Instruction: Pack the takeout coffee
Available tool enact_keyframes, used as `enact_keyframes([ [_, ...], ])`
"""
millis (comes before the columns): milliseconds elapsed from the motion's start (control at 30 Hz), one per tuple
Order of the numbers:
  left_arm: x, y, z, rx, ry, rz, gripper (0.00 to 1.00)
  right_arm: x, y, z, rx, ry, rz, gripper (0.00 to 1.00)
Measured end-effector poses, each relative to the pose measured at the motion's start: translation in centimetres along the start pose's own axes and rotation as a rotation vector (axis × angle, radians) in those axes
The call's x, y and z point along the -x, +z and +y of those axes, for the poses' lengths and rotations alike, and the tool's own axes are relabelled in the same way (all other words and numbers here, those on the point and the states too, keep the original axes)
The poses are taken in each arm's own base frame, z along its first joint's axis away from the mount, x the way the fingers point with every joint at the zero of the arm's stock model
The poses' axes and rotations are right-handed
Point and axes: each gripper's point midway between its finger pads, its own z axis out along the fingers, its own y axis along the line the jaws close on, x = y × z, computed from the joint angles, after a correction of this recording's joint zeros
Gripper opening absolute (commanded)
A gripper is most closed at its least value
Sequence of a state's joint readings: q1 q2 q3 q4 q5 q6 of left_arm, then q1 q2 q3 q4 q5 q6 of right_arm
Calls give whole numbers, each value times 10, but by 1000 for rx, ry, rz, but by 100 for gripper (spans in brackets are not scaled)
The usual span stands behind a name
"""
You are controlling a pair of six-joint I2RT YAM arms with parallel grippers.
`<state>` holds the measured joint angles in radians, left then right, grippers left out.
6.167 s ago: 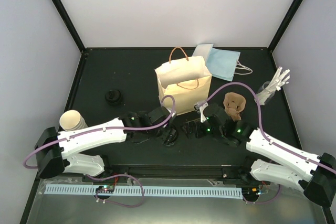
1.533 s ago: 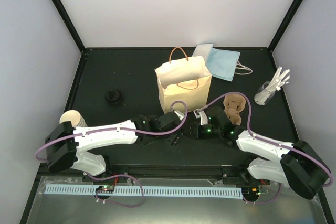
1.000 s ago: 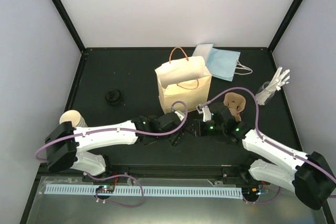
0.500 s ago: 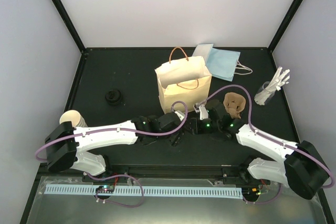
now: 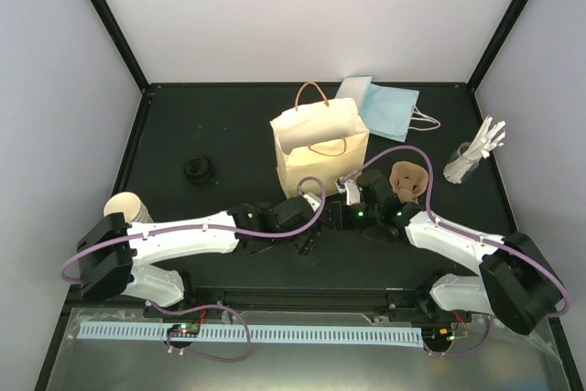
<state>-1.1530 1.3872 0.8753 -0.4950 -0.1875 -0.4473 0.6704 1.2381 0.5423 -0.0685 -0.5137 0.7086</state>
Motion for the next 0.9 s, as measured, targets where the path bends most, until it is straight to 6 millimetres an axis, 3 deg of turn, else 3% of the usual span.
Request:
enact_keyframes([
  [667,-1,4,2,18,-37,-39,78,-7,16,-7,131,22,-71,33],
  [900,0,2,-2,23,-21,-50,78,-5,6,-2,39,7,-81,35],
])
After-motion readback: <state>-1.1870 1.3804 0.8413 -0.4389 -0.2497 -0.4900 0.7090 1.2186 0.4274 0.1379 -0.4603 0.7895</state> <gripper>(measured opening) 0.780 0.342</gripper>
